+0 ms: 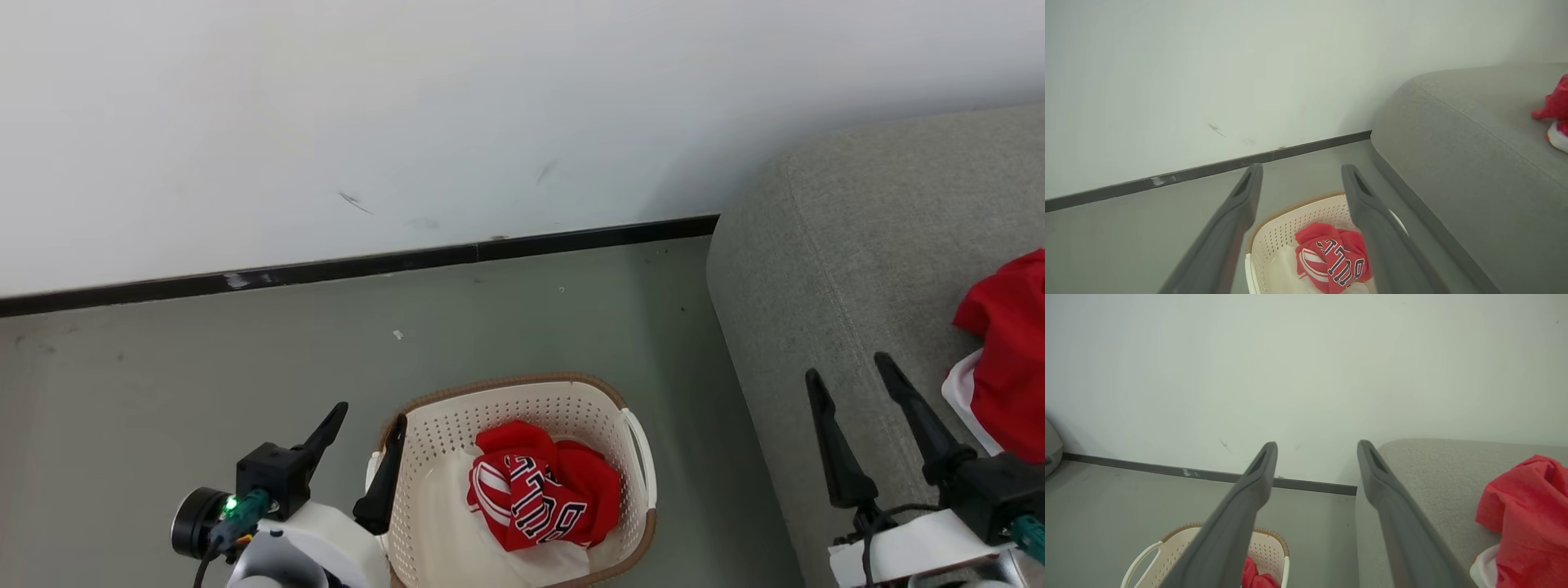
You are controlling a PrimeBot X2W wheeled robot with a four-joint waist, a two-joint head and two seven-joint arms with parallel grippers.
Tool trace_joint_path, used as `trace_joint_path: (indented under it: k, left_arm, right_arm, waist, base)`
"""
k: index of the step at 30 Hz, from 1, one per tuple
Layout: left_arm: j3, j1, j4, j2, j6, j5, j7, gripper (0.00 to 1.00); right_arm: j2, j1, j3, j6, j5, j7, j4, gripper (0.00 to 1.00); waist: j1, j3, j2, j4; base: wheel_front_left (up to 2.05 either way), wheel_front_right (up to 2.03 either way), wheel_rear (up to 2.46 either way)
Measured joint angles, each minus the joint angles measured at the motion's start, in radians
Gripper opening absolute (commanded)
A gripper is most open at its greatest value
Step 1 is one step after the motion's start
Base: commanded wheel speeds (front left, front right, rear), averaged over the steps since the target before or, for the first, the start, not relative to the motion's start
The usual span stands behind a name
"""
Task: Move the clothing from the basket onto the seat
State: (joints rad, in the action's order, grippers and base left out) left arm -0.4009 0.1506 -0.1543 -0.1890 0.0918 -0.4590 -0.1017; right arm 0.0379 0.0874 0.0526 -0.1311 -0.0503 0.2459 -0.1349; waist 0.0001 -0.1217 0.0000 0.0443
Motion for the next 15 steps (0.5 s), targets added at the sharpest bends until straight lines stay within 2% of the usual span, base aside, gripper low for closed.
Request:
trace_joint_path:
  k: [8,15]
  left_arm:
    - [-0.045,0.079,-0.094,0.026,-0.026,0.022,0.04,1.0]
    - [-0.064,0.153,-0.162,0.027,-0.043,0.04,0.057,1.0]
  right_arm:
    - [0.0,-0.033,0.022,0.0,-0.002,-0.007,-0.047,1.0]
    - [0.0,-0.038,0.037,0.0,-0.002,-0.007,-0.081,1.0]
  waist:
    - [0.0,-0.07,0.0,0.026]
    - [0.0,-0.141,0.0,0.054]
  base:
    - [0.0,0.0,0.0]
    - [0.0,0.0,0.0]
